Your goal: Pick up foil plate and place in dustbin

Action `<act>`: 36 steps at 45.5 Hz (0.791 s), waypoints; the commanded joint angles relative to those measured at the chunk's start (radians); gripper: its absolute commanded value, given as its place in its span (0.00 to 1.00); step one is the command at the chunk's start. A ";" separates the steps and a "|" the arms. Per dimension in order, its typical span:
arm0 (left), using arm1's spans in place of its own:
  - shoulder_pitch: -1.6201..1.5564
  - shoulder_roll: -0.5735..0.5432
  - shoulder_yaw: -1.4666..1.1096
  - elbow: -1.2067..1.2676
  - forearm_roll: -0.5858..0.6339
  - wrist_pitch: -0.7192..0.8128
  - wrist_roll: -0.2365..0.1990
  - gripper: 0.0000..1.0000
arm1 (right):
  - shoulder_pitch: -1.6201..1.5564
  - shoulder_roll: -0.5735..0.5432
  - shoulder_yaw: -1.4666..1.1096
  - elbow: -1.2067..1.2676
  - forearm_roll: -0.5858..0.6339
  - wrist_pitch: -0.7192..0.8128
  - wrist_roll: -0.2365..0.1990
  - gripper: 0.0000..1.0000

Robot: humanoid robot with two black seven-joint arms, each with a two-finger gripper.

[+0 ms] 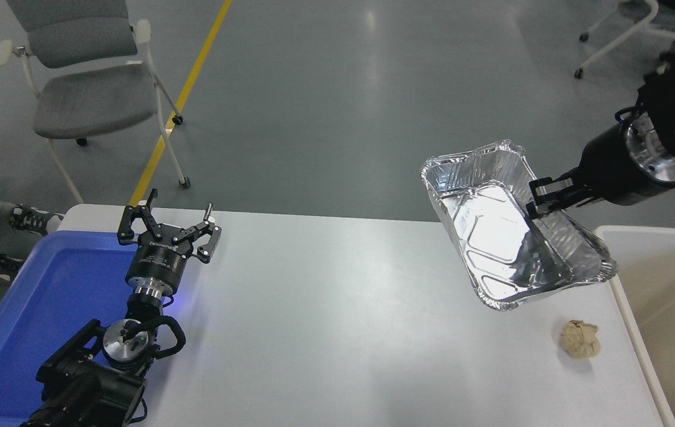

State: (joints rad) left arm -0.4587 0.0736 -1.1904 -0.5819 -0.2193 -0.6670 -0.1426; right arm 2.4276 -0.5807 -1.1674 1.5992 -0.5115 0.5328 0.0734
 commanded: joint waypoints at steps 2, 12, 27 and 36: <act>0.000 0.000 0.000 0.001 0.000 0.000 0.000 0.99 | 0.073 -0.037 -0.126 -0.093 0.008 -0.022 -0.037 0.00; 0.000 0.000 0.000 0.001 0.000 0.000 0.000 0.99 | -0.111 -0.232 -0.170 -0.327 0.011 -0.158 -0.035 0.00; 0.000 0.000 0.000 0.001 0.000 0.000 0.000 0.99 | -0.753 -0.462 0.270 -0.807 0.102 -0.283 -0.035 0.00; 0.000 0.000 -0.001 -0.001 0.000 0.000 0.000 0.99 | -1.247 -0.358 0.675 -1.151 0.205 -0.301 -0.035 0.00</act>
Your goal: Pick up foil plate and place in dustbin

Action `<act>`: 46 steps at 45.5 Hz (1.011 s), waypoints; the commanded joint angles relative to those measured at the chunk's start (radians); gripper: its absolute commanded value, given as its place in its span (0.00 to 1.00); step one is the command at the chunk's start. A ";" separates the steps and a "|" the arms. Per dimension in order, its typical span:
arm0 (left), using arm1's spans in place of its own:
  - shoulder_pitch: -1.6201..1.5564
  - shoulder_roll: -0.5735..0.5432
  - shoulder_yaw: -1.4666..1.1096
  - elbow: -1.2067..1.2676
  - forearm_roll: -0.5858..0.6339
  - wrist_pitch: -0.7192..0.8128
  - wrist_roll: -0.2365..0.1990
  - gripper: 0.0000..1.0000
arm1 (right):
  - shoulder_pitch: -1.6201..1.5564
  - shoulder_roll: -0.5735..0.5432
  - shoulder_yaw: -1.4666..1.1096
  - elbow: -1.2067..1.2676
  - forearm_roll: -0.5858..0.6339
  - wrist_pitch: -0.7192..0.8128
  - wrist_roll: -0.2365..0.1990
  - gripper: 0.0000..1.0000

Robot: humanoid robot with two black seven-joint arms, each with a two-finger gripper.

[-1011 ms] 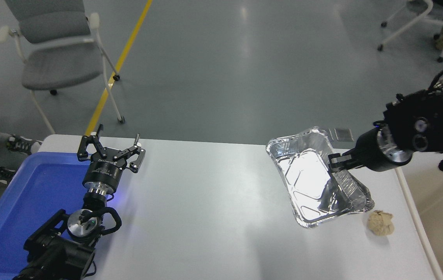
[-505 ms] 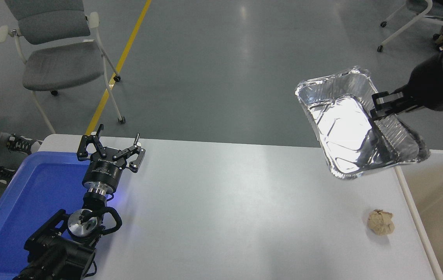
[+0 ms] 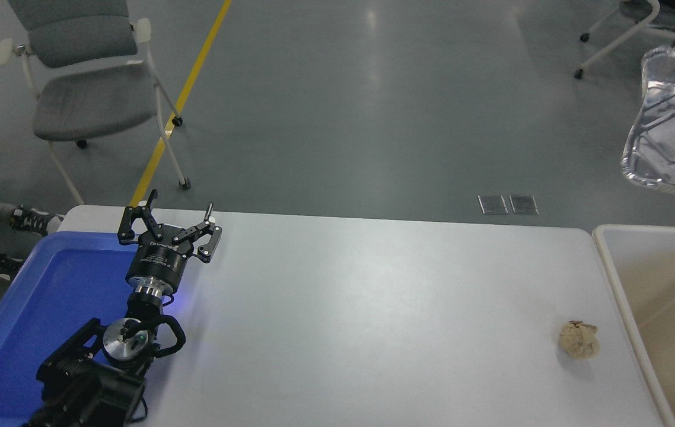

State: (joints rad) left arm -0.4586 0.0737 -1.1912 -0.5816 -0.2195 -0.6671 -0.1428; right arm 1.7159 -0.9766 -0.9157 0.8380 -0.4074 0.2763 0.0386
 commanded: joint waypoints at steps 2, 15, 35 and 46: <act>0.000 0.000 -0.001 0.000 0.000 0.000 0.000 0.99 | -0.628 0.079 0.519 -0.482 0.119 -0.045 -0.002 0.00; 0.000 0.000 -0.001 0.000 -0.001 0.001 0.000 0.99 | -0.950 0.438 0.926 -0.988 0.156 -0.061 -0.014 0.00; 0.000 0.000 -0.001 0.000 -0.001 0.001 0.000 0.99 | -1.139 0.625 1.158 -0.971 0.300 -0.335 -0.028 0.00; 0.000 0.000 -0.001 0.000 -0.001 0.001 0.000 0.99 | -1.197 0.661 1.160 -0.970 0.369 -0.351 -0.028 0.00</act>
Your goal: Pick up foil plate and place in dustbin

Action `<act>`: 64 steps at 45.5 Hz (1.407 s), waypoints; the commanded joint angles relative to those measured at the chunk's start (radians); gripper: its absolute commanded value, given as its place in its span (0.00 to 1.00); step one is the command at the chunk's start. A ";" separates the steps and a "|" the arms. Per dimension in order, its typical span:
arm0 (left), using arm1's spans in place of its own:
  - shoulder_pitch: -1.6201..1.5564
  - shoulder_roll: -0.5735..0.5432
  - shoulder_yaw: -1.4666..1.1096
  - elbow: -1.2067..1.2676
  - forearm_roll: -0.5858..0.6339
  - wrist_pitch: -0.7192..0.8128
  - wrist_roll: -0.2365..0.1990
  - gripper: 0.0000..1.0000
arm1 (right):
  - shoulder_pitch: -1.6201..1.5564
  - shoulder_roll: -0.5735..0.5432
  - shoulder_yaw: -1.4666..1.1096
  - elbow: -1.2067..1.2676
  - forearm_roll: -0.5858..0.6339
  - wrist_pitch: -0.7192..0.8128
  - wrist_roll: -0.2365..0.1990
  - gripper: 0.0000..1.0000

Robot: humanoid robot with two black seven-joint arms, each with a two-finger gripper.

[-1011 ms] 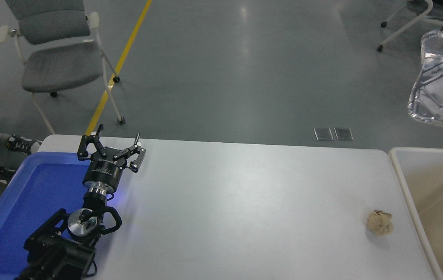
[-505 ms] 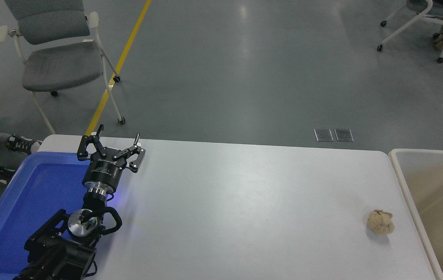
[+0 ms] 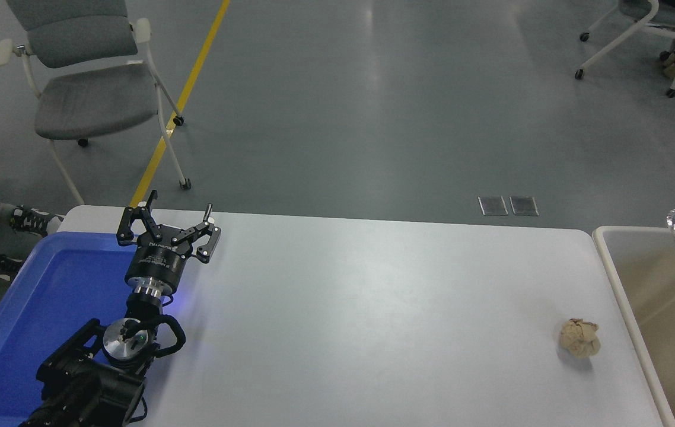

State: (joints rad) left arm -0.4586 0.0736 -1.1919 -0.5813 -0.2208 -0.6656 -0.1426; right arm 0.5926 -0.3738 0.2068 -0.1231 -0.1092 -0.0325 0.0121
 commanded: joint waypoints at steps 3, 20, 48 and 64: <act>0.000 0.000 0.000 0.000 0.000 0.000 0.000 0.99 | -0.080 0.058 0.037 -0.009 0.091 -0.044 -0.001 0.00; 0.000 0.000 0.000 0.000 0.000 0.000 0.000 0.99 | -0.082 0.036 0.051 -0.009 0.135 -0.044 0.000 1.00; 0.000 0.000 0.000 0.000 0.000 0.000 0.000 0.99 | 0.058 -0.054 0.037 -0.009 0.128 0.026 -0.003 1.00; 0.000 0.000 0.000 0.000 0.000 0.000 0.000 0.99 | 0.320 -0.062 -0.187 -0.007 0.114 0.172 -0.044 1.00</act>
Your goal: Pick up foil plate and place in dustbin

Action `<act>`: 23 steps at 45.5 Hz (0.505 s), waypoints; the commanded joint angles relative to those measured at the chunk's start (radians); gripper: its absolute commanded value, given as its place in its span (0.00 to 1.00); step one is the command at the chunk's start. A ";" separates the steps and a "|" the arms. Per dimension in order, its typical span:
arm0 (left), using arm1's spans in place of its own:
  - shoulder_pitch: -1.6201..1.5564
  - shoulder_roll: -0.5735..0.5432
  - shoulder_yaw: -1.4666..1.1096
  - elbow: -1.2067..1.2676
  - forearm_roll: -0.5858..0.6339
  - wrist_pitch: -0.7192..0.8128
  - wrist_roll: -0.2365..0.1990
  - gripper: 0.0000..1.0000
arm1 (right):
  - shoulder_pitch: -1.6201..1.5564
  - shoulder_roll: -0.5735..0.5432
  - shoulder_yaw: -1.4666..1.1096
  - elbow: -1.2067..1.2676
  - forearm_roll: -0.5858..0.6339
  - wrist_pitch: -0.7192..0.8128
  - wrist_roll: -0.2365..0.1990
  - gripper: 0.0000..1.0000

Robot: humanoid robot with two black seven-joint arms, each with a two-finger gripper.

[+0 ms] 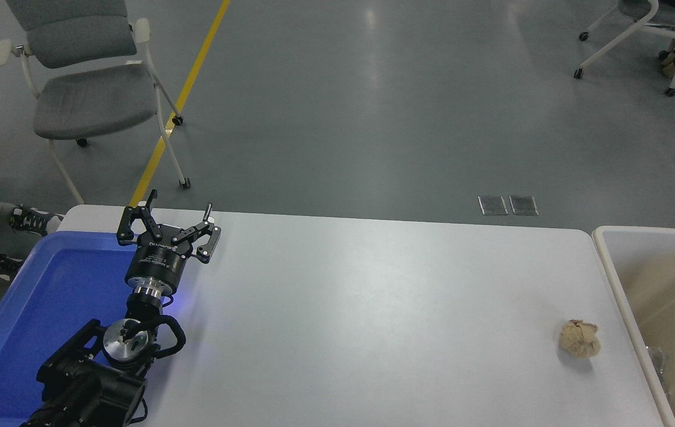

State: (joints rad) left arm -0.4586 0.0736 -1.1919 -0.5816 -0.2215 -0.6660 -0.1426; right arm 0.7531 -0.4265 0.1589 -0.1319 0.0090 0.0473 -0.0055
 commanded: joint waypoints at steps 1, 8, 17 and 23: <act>0.000 0.000 0.000 0.000 0.001 0.000 0.000 0.99 | 0.178 -0.009 -0.153 0.006 -0.004 0.097 -0.027 1.00; 0.000 0.000 0.000 0.000 0.001 0.000 0.000 0.99 | 0.317 -0.064 -0.280 0.170 -0.007 0.100 -0.033 1.00; 0.000 0.000 0.000 0.000 0.001 0.000 0.000 0.99 | 0.569 -0.225 -0.542 0.633 -0.011 0.080 -0.024 1.00; 0.000 0.000 0.000 0.000 0.001 0.000 0.000 0.99 | 0.716 -0.261 -0.731 0.837 -0.011 0.080 -0.021 1.00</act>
State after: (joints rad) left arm -0.4587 0.0737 -1.1919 -0.5813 -0.2209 -0.6659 -0.1426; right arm 1.2018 -0.5894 -0.2705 0.3214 0.0004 0.1255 -0.0291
